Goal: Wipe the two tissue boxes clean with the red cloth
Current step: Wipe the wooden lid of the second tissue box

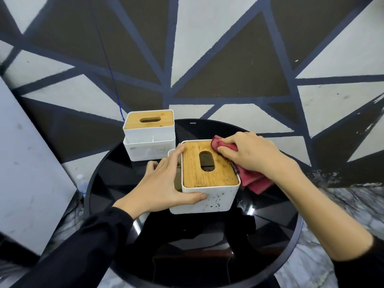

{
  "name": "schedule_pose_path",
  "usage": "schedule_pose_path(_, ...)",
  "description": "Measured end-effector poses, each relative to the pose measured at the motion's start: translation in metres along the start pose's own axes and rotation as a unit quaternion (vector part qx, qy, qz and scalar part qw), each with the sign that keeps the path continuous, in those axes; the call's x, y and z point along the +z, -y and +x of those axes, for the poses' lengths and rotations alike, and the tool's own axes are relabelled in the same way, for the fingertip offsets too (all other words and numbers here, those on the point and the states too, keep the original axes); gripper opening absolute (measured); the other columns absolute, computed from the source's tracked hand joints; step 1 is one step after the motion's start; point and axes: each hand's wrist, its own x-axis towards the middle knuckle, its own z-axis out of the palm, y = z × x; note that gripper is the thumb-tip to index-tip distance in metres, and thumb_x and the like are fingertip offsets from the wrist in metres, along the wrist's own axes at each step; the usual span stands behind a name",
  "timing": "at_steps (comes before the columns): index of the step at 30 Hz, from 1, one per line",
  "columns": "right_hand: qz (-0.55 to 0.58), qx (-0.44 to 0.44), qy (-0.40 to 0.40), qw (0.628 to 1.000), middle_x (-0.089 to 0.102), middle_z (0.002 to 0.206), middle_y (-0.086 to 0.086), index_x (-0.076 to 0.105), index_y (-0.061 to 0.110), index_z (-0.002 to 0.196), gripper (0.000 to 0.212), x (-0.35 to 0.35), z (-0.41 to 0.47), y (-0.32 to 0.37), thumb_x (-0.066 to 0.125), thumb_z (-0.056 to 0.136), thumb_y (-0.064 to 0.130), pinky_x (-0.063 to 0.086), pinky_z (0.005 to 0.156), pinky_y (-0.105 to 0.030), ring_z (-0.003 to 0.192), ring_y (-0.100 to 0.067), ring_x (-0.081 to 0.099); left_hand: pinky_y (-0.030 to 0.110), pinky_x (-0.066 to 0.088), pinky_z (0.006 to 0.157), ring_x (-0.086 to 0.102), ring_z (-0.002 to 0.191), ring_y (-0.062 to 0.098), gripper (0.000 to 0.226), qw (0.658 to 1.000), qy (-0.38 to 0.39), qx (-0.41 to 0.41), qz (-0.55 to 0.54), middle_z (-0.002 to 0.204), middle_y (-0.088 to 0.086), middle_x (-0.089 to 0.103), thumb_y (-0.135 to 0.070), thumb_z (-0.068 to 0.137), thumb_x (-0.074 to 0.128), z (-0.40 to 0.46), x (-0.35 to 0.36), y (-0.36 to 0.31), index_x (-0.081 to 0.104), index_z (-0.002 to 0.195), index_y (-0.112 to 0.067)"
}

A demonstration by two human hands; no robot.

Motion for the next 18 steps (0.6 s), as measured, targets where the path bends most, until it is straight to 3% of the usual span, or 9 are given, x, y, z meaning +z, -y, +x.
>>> schedule_pose_path(4, 0.029, -0.016, 0.041, 0.999, 0.058, 0.09, 0.01, 0.067, 0.05, 0.107, 0.031, -0.009, -0.024, 0.0, 0.041, 0.1, 0.065, 0.045, 0.073, -0.038, 0.092, -0.024, 0.062, 0.031, 0.016, 0.115, 0.015, 0.108, -0.017, 0.134, 1.0, -0.008, 0.001, 0.0, 0.146, -0.025, 0.026, -0.086, 0.068, 0.071, 0.0, 0.001, -0.001, -0.012, 0.163, -0.044)
schedule_pose_path(7, 0.024, -0.031, 0.06, 0.997, 0.05, 0.087, 0.016, 0.061, 0.055, 0.131, 0.038, -0.016, -0.06, 0.004, 0.042, 0.1, 0.065, 0.047, 0.078, -0.038, 0.092, -0.022, 0.061, 0.034, 0.015, 0.12, 0.021, 0.121, -0.011, 0.135, 1.0, -0.005, -0.001, -0.003, 0.153, -0.023, 0.029, -0.088, 0.067, 0.07, 0.0, 0.0, 0.0, -0.012, 0.163, -0.043)
schedule_pose_path(10, 0.006, -0.022, 0.077, 0.997, 0.045, 0.095, 0.016, 0.052, 0.06, 0.138, 0.039, -0.022, -0.097, 0.013, 0.039, 0.101, 0.065, 0.045, 0.081, -0.036, 0.096, -0.02, 0.06, 0.039, 0.014, 0.125, 0.019, 0.124, -0.011, 0.135, 1.0, -0.005, -0.002, -0.005, 0.158, -0.02, 0.028, -0.09, 0.066, 0.068, 0.001, 0.001, -0.001, -0.013, 0.163, -0.042)
schedule_pose_path(15, -0.016, -0.02, 0.079, 0.997, 0.057, 0.103, 0.012, 0.064, 0.055, 0.128, 0.034, -0.027, -0.089, 0.017, 0.046, 0.1, 0.063, 0.042, 0.076, -0.035, 0.099, -0.022, 0.061, 0.037, 0.013, 0.124, 0.02, 0.124, -0.01, 0.137, 1.0, 0.0, 0.0, -0.003, 0.161, -0.017, 0.029, -0.096, 0.064, 0.064, 0.003, 0.001, 0.002, -0.016, 0.162, -0.045)
schedule_pose_path(18, -0.047, -0.008, 0.053, 0.997, 0.062, 0.117, 0.008, 0.059, 0.053, 0.135, 0.041, -0.018, -0.07, 0.013, 0.045, 0.098, 0.066, 0.039, 0.077, -0.035, 0.108, -0.025, 0.063, 0.034, 0.013, 0.122, 0.015, 0.109, -0.016, 0.133, 1.0, 0.011, -0.005, -0.018, 0.151, -0.022, 0.025, -0.085, 0.069, 0.072, 0.0, -0.001, -0.001, -0.016, 0.161, -0.046)
